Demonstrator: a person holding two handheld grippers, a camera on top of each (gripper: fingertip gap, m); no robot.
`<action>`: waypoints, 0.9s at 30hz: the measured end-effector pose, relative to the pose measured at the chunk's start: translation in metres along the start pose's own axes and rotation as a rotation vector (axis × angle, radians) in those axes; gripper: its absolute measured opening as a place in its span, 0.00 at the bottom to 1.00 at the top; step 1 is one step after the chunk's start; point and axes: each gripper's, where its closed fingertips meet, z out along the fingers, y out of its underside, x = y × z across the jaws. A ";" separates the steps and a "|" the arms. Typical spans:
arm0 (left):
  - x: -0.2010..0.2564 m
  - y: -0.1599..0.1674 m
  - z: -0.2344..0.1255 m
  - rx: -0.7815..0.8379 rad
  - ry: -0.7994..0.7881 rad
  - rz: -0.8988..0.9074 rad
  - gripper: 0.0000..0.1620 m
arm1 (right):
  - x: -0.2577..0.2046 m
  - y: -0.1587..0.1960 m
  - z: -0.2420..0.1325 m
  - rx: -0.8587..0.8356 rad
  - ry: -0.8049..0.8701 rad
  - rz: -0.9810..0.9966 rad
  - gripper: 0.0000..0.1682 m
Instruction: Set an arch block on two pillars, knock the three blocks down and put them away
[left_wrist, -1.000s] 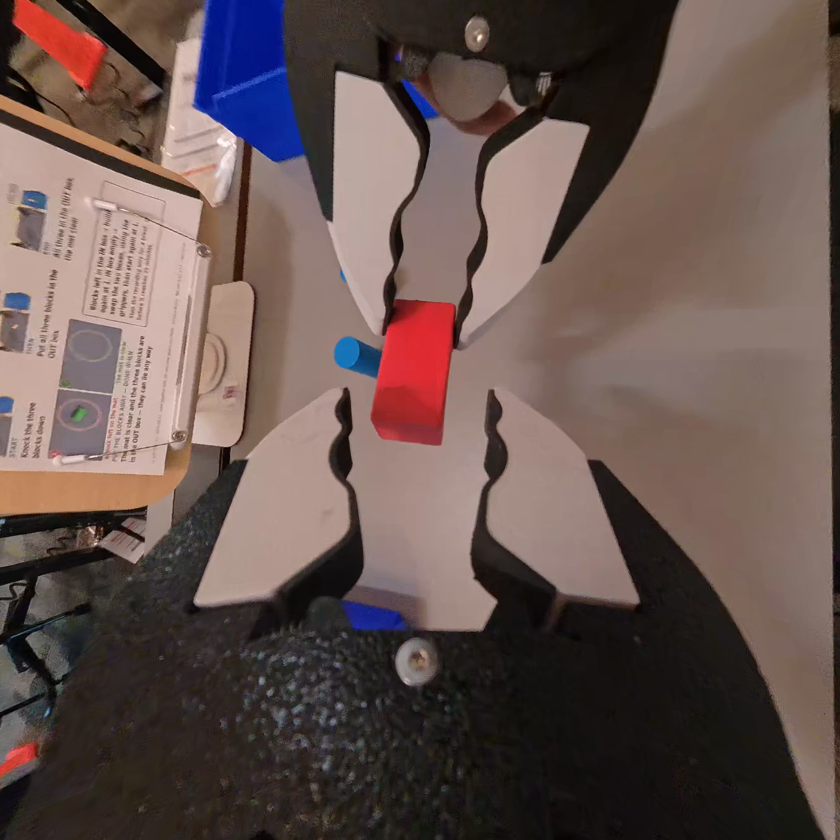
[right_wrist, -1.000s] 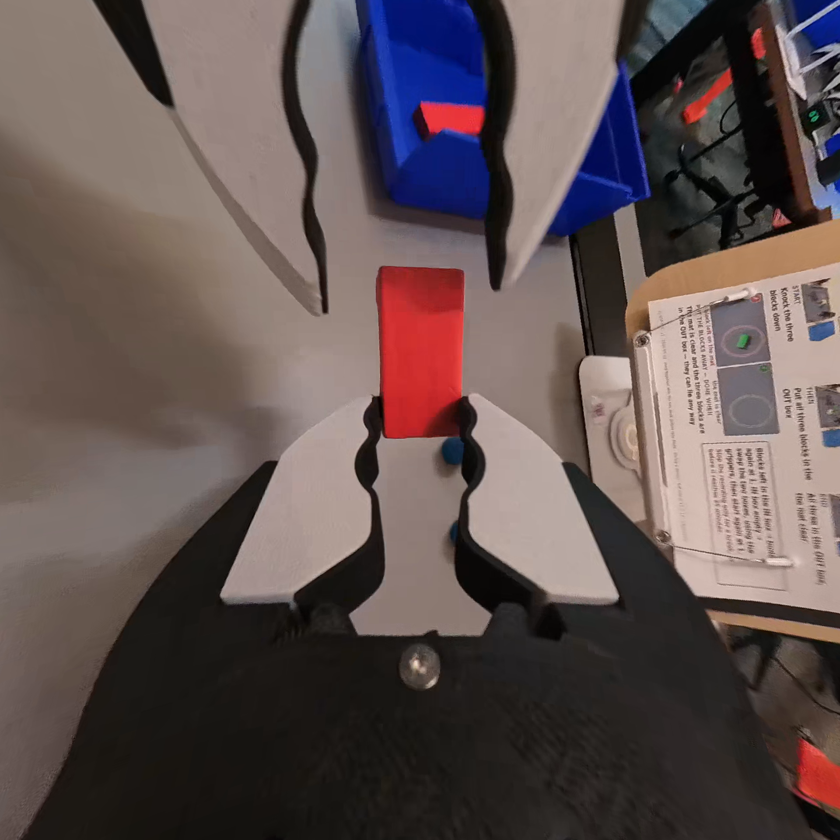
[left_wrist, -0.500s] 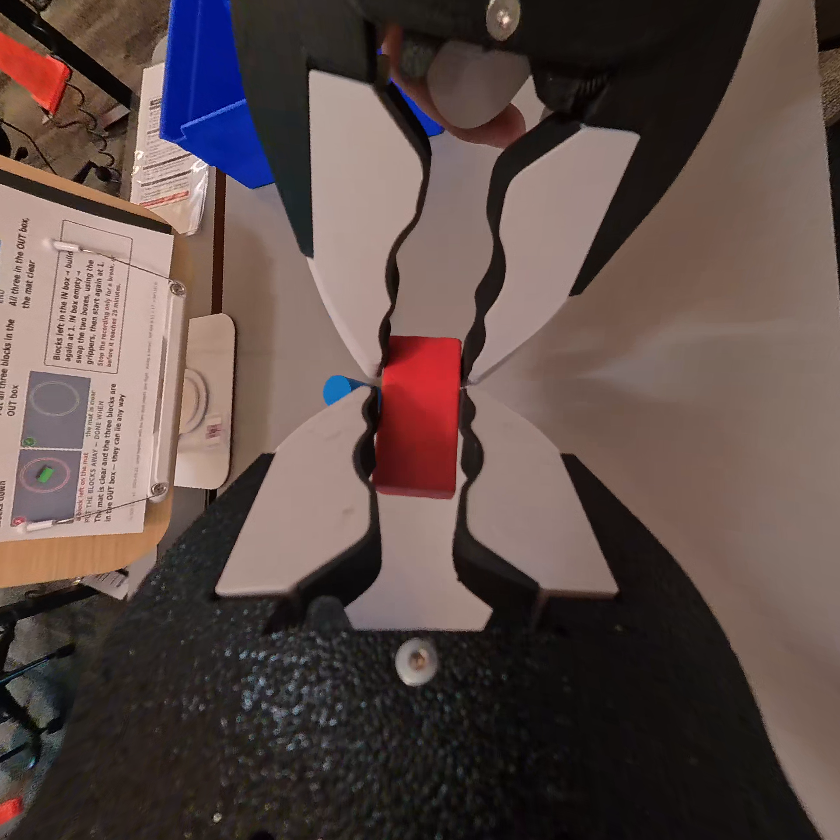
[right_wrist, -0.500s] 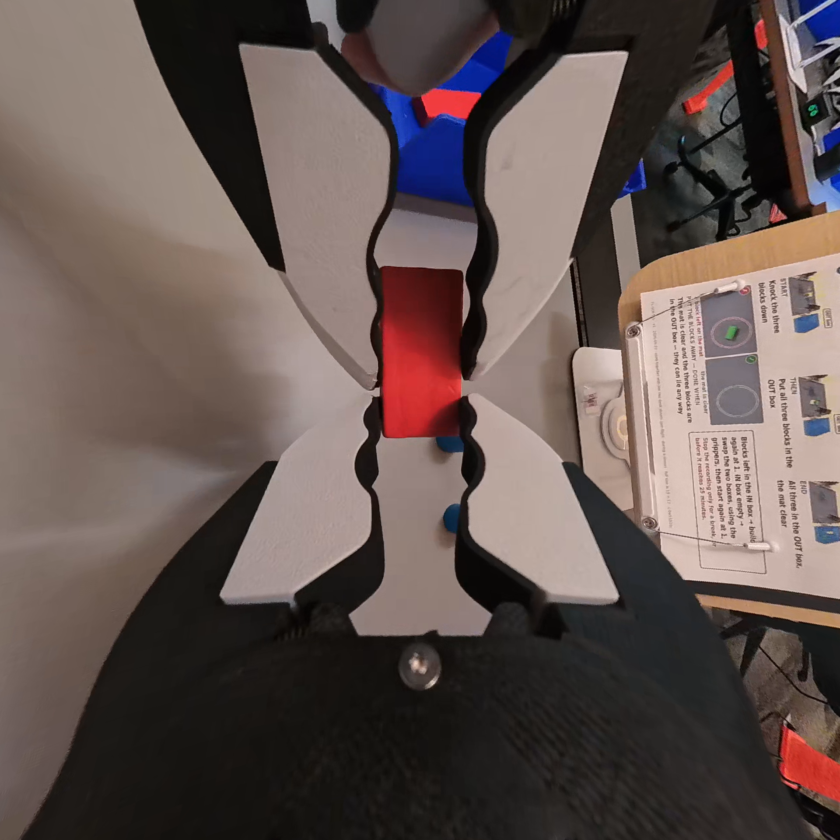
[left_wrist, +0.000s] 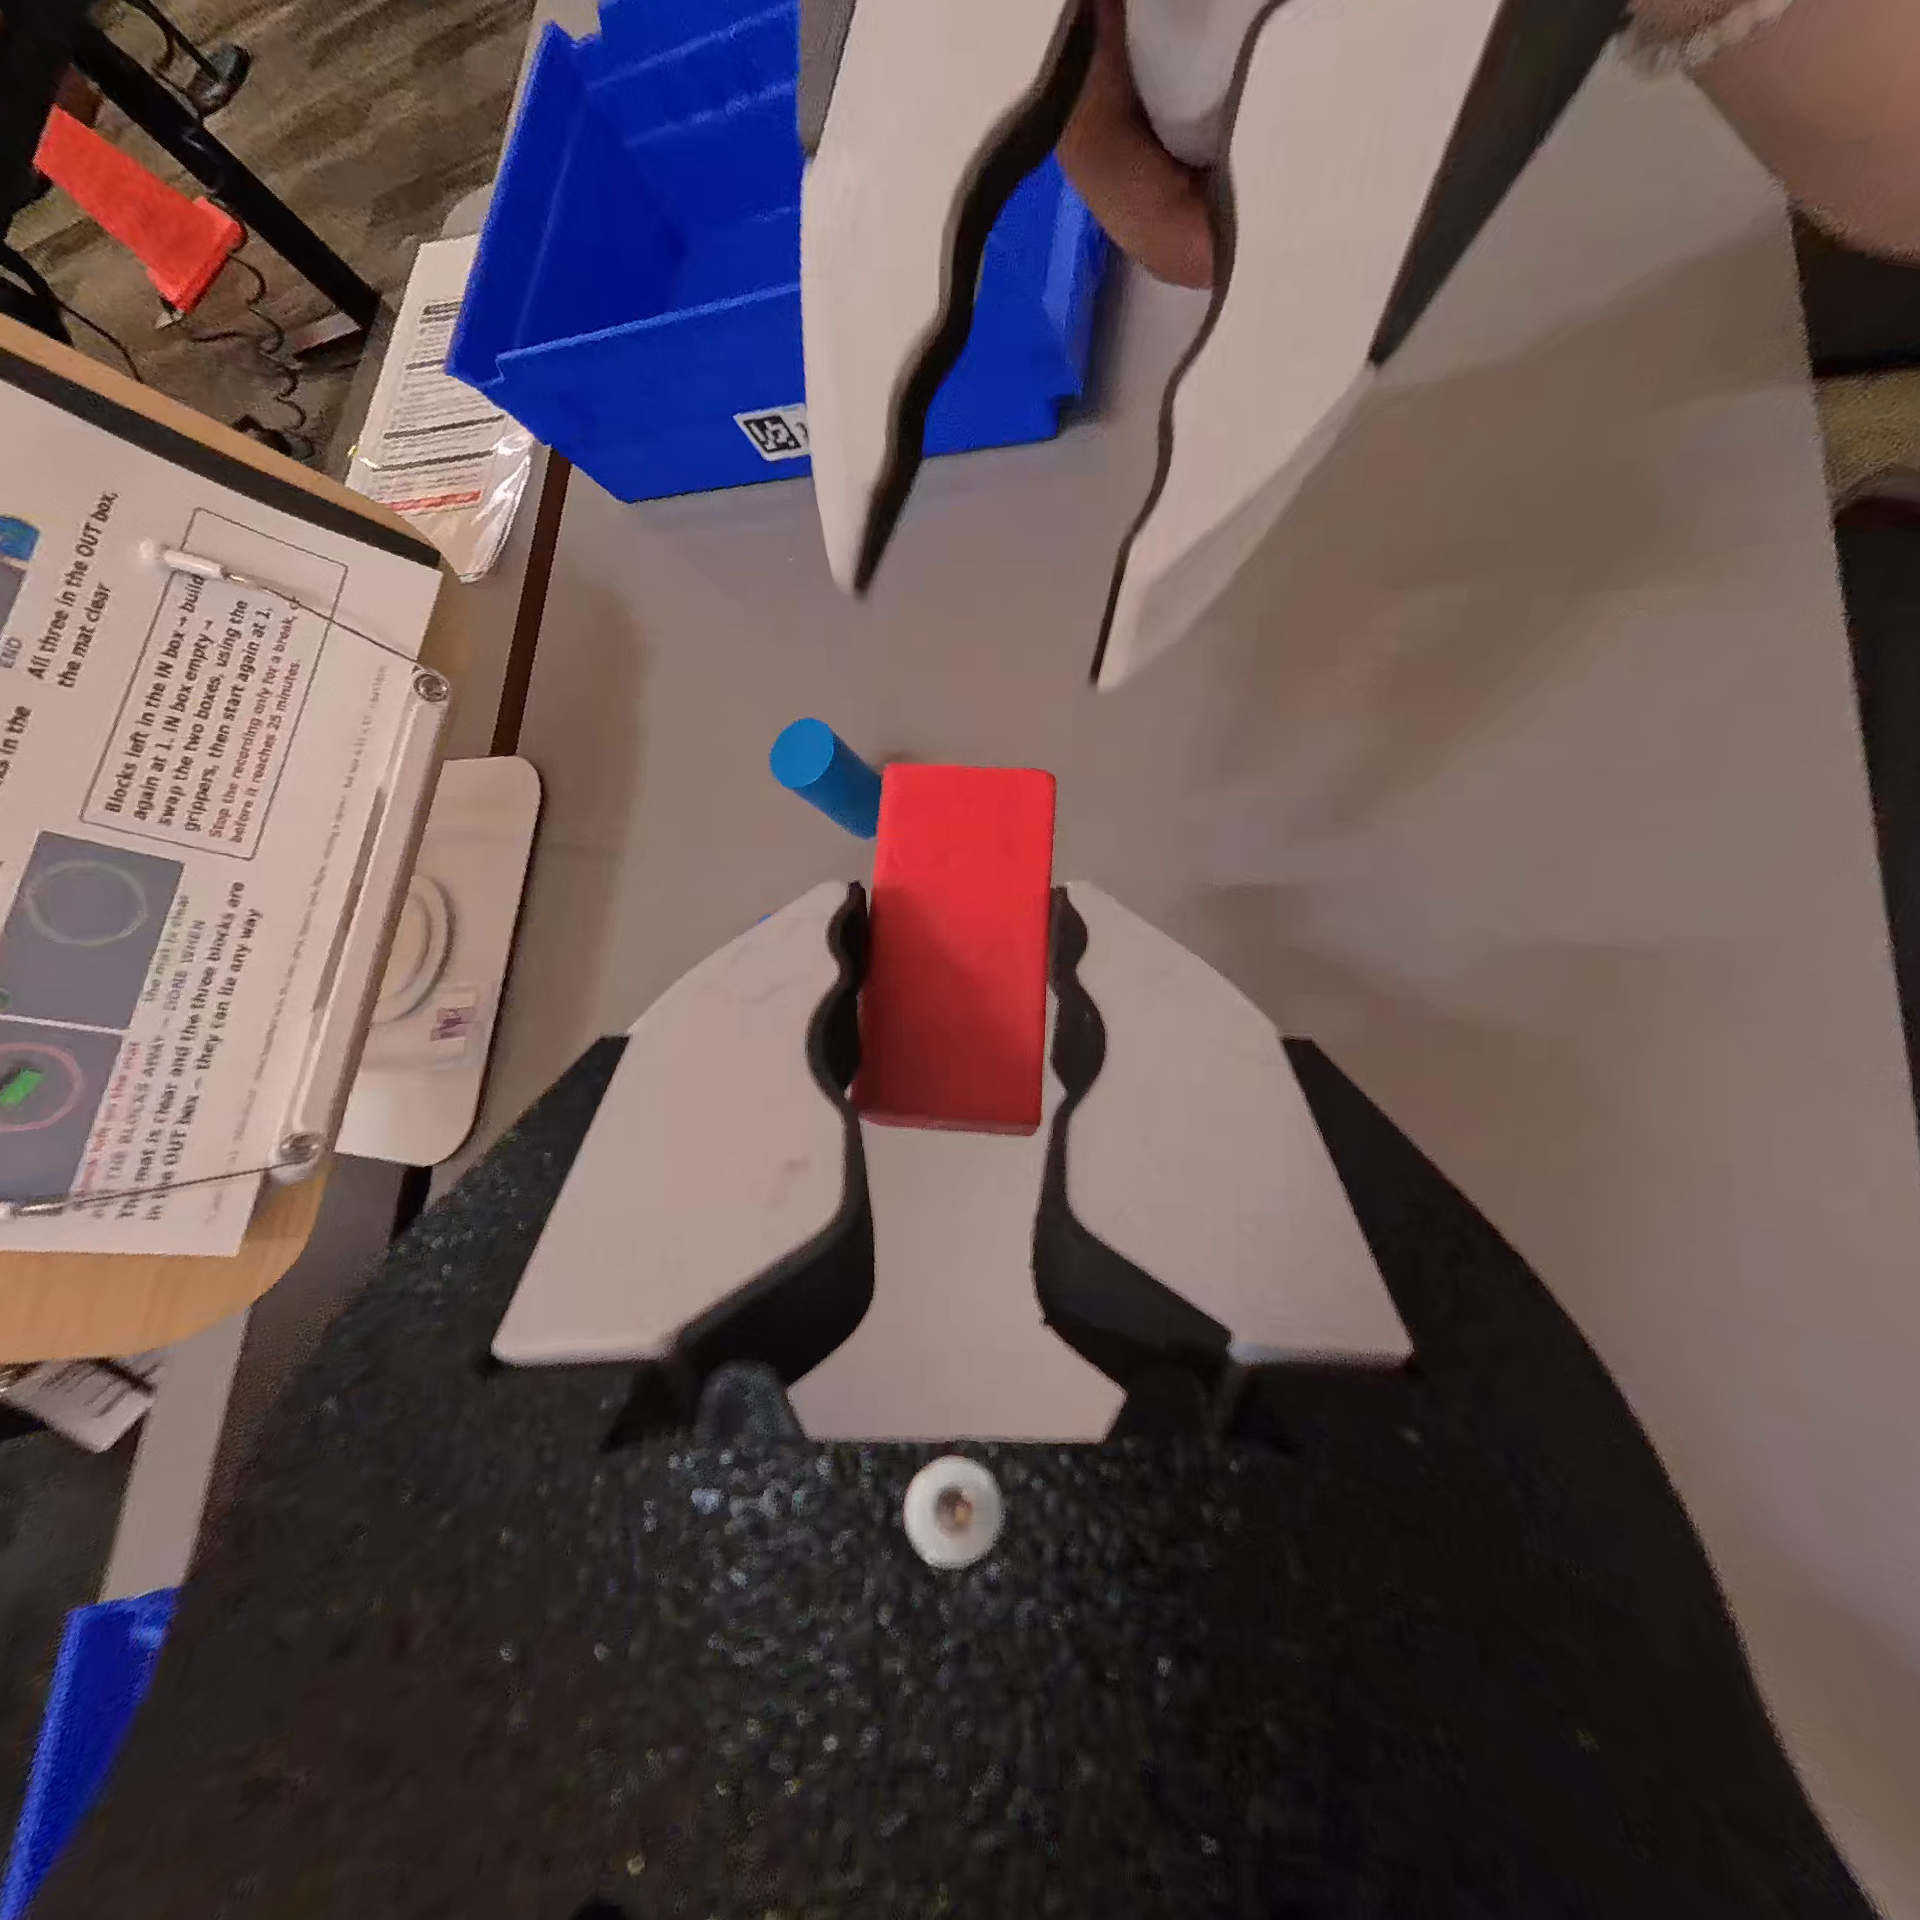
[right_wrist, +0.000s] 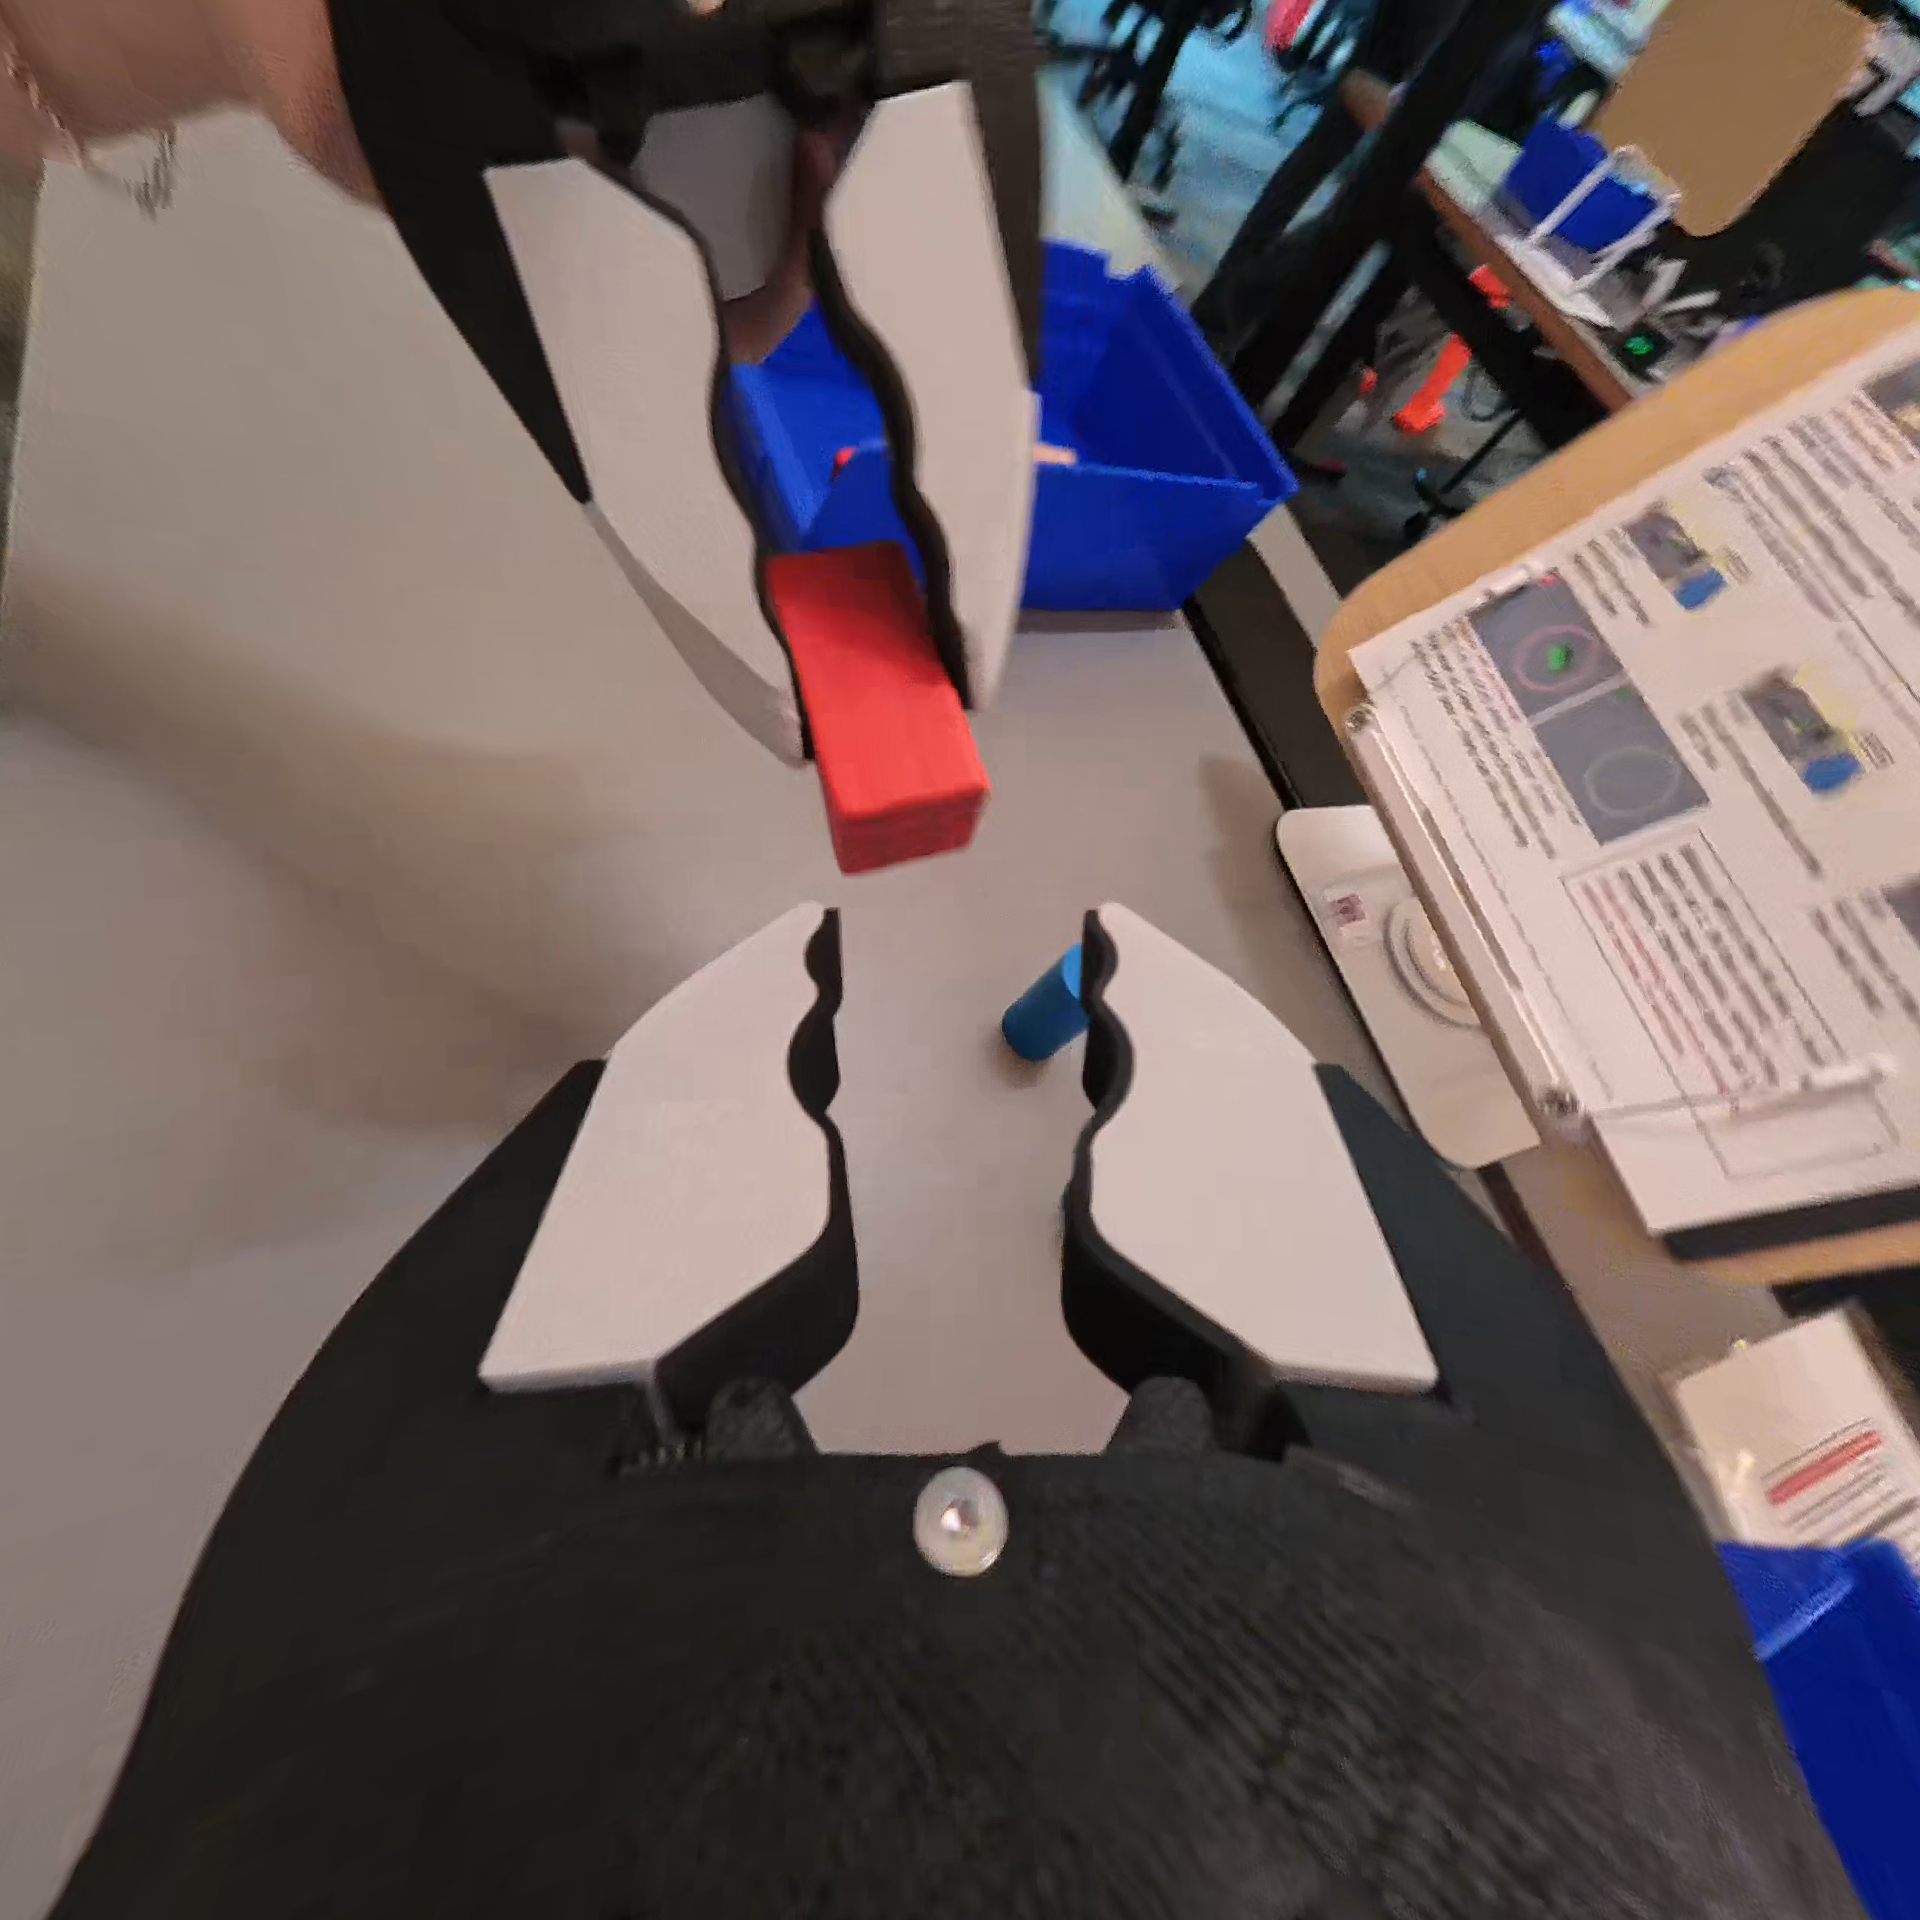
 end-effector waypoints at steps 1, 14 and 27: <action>-0.002 0.001 0.000 0.020 0.009 -0.020 0.20 | 0.006 0.005 -0.008 0.034 0.020 0.051 0.30; -0.053 0.003 0.068 0.191 0.116 -0.191 0.20 | 0.049 0.056 -0.074 0.390 0.143 0.404 0.33; -0.072 0.022 0.136 0.051 0.184 -0.165 0.20 | 0.062 0.058 -0.084 0.427 0.177 0.412 0.32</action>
